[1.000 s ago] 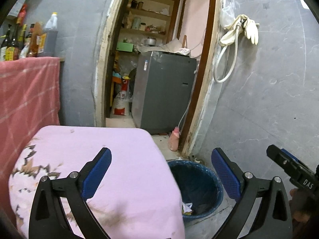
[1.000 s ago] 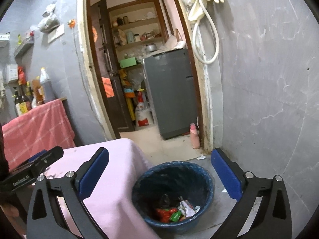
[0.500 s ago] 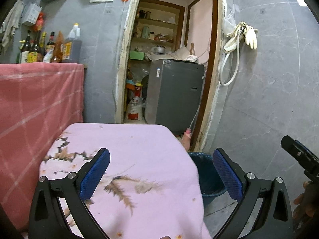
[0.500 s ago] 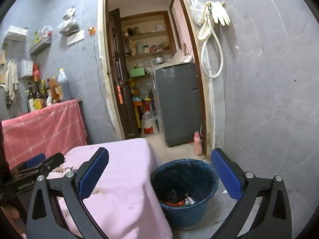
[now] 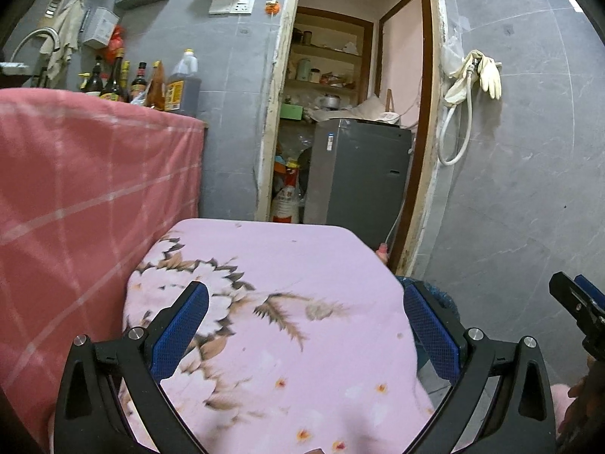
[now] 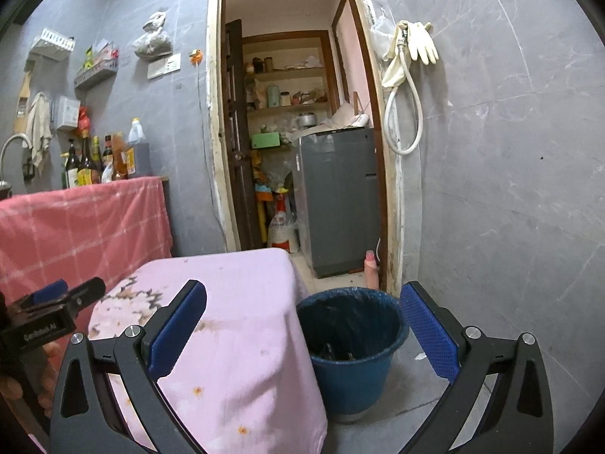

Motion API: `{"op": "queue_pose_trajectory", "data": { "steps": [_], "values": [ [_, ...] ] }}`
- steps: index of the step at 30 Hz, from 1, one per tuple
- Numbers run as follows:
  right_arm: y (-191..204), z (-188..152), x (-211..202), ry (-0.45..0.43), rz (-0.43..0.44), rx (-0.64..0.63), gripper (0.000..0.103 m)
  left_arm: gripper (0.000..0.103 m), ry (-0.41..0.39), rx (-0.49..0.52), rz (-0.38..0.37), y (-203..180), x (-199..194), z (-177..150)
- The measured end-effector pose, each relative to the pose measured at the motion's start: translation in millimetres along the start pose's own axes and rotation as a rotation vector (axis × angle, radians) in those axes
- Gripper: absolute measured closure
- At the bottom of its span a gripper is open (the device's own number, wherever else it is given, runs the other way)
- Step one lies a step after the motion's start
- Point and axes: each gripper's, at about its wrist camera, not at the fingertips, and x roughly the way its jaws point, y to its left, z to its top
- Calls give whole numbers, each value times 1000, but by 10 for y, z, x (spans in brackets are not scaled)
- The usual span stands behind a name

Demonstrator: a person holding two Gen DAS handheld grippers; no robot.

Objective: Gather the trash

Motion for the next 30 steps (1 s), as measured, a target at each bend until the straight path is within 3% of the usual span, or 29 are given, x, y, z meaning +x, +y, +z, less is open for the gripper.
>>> {"op": "queue_pose_trajectory", "data": {
  "steps": [17, 30],
  "values": [
    [96, -429, -178, -11, -39, -54, 0, 2, -15, 7, 47, 153, -222, -454],
    [46, -531, -187, 5, -38, -49, 0, 2, 2, 12, 56, 157, -230, -578]
  ]
}}
